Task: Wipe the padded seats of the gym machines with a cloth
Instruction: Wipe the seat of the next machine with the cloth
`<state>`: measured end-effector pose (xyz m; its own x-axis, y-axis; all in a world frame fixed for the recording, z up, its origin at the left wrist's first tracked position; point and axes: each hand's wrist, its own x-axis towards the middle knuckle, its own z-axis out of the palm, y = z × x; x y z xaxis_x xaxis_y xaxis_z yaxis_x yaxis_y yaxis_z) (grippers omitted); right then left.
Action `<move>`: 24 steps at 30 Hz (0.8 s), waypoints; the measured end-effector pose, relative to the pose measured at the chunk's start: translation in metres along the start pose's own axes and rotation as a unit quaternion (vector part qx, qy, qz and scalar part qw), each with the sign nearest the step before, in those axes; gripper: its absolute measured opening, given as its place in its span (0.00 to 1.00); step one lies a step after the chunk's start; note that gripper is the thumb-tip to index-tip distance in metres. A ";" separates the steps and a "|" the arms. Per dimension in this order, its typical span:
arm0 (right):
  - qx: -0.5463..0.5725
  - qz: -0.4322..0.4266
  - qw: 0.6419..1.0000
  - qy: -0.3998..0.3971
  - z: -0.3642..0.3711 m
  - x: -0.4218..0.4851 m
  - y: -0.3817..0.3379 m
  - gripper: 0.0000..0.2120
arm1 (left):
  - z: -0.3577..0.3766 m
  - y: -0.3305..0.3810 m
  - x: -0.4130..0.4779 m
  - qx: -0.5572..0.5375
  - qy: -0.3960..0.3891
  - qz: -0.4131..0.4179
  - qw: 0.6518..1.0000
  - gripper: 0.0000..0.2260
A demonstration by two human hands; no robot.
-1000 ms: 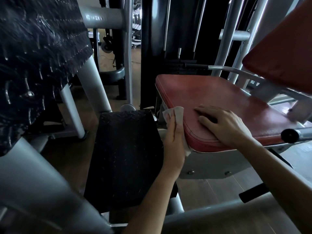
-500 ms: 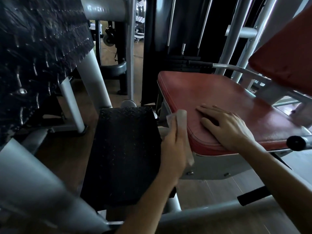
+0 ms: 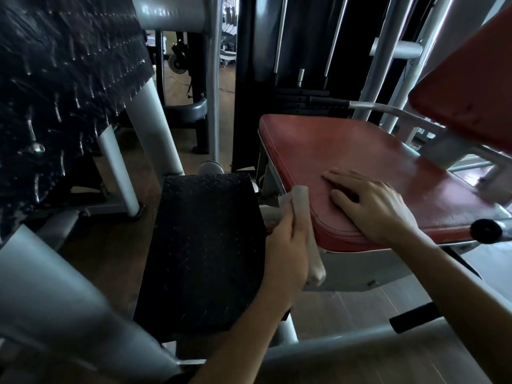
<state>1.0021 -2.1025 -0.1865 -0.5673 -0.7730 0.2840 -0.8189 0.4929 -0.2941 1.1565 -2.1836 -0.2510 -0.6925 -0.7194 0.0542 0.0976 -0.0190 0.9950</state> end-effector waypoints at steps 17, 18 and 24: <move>0.010 0.008 1.000 -0.003 -0.002 -0.001 -0.002 0.22 | -0.004 0.005 0.022 0.030 -0.036 0.026 0.999 0.18; 0.010 0.008 1.000 -0.003 -0.002 0.000 -0.002 0.22 | -0.005 0.006 0.028 0.033 -0.039 0.027 0.998 0.19; 0.021 0.006 0.998 -0.063 -0.005 0.006 0.003 0.22 | -0.001 0.000 0.016 0.004 -0.043 0.022 0.999 0.20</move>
<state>0.9954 -2.1033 -0.1811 -0.5603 -0.8118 0.1644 -0.8058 0.4883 -0.3351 1.1466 -2.1957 -0.2498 -0.7470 -0.6566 0.1041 0.1235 0.0168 0.9922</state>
